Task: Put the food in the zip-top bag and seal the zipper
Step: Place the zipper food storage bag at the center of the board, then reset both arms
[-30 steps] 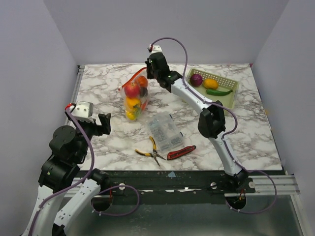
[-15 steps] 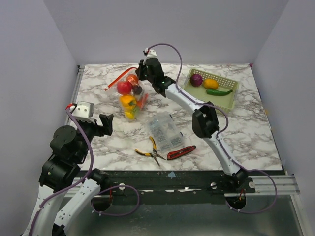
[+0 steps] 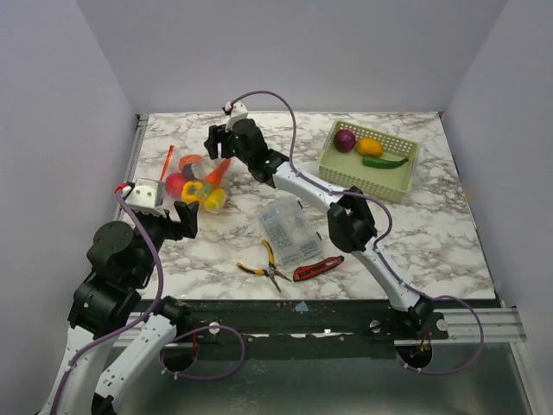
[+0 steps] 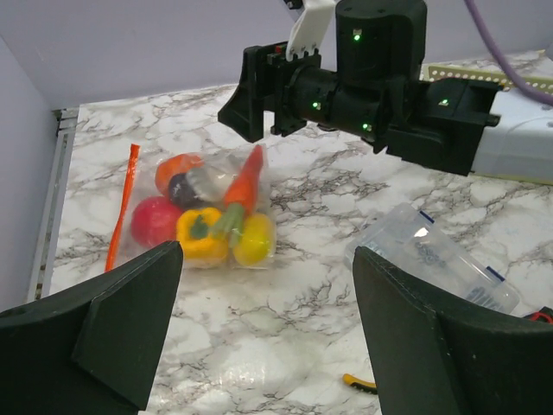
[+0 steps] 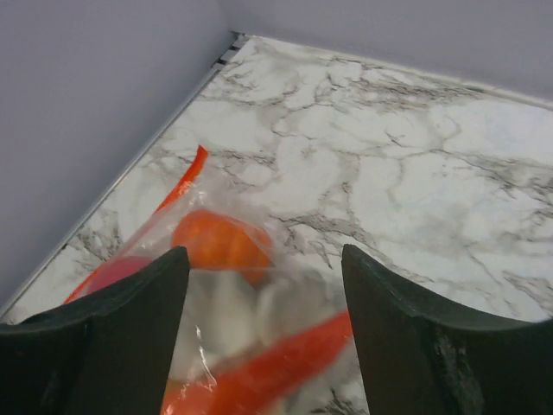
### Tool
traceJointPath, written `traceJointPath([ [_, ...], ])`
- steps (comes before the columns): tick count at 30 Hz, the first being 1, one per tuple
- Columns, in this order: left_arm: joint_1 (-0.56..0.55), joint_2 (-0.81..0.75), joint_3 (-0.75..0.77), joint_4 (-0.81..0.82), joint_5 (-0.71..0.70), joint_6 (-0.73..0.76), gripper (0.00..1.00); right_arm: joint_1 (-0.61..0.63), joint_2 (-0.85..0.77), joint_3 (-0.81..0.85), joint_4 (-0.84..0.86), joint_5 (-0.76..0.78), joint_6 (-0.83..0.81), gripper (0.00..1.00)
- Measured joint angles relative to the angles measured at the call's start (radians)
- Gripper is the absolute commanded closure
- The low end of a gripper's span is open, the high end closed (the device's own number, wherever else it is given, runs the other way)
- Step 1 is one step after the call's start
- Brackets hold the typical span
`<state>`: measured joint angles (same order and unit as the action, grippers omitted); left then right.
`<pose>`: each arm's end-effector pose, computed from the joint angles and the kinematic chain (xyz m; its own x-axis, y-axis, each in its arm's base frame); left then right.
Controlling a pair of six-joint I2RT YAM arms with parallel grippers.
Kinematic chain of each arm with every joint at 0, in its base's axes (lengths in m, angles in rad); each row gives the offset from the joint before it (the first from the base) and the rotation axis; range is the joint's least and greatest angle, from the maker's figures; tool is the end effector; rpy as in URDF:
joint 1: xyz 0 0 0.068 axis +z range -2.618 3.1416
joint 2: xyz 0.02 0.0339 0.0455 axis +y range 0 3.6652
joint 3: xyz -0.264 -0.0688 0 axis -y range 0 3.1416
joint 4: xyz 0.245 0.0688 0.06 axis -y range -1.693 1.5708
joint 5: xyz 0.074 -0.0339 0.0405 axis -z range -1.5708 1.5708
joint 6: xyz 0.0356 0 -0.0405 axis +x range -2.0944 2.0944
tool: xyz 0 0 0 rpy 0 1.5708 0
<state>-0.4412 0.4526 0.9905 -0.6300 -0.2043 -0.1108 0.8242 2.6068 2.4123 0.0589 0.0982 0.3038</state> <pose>0.0670 -0.0236 0.3960 -0.1087 -0.0684 -0.9917 0.2248 0.9701 -0.0916 0.4152 0.4436 0.2448 -0.2864 0.1288 -0.9494 -0.6066 0.7426 0.2838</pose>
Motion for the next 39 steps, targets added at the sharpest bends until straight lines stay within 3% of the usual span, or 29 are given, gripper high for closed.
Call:
traceJointPath([
  [5, 0.000, 0.000, 0.000, 0.001, 0.003, -0.002, 0.18, -0.018, -0.216, -0.227, -0.089, 0.058, -0.105, 0.16],
  [8, 0.000, 0.000, 0.000, 0.003, 0.007, -0.003, 0.17, -0.030, -0.440, -0.451, -0.119, 0.093, -0.154, 0.02],
  [11, 0.000, -0.001, 0.002, 0.009, 0.007, -0.002, 0.16, -0.031, -0.705, -0.699, -0.123, 0.134, -0.188, 0.01],
  [16, 0.000, -0.009, 0.010, 0.046, 0.001, -0.010, 0.05, -0.027, -1.170, -1.103, -0.106, 0.231, -0.210, 0.01],
  [19, 0.000, -0.015, 0.017, 0.079, -0.018, -0.028, 0.02, -0.025, -1.417, -1.257, -0.129, 0.294, -0.199, 0.01],
  [24, 0.000, -0.031, 0.017, 0.131, -0.056, -0.064, 0.02, -0.026, -1.746, -1.331, -0.233, 0.385, -0.162, 0.01],
  [28, 0.000, -0.062, 0.011, 0.175, -0.085, -0.092, 0.01, -0.026, -1.907, -1.324, -0.340, 0.481, -0.127, 0.00],
  [39, 0.000, -0.118, -0.019, 0.256, -0.137, -0.126, 0.02, -0.026, -2.001, -1.317, -0.593, 0.658, 0.002, 0.00],
])
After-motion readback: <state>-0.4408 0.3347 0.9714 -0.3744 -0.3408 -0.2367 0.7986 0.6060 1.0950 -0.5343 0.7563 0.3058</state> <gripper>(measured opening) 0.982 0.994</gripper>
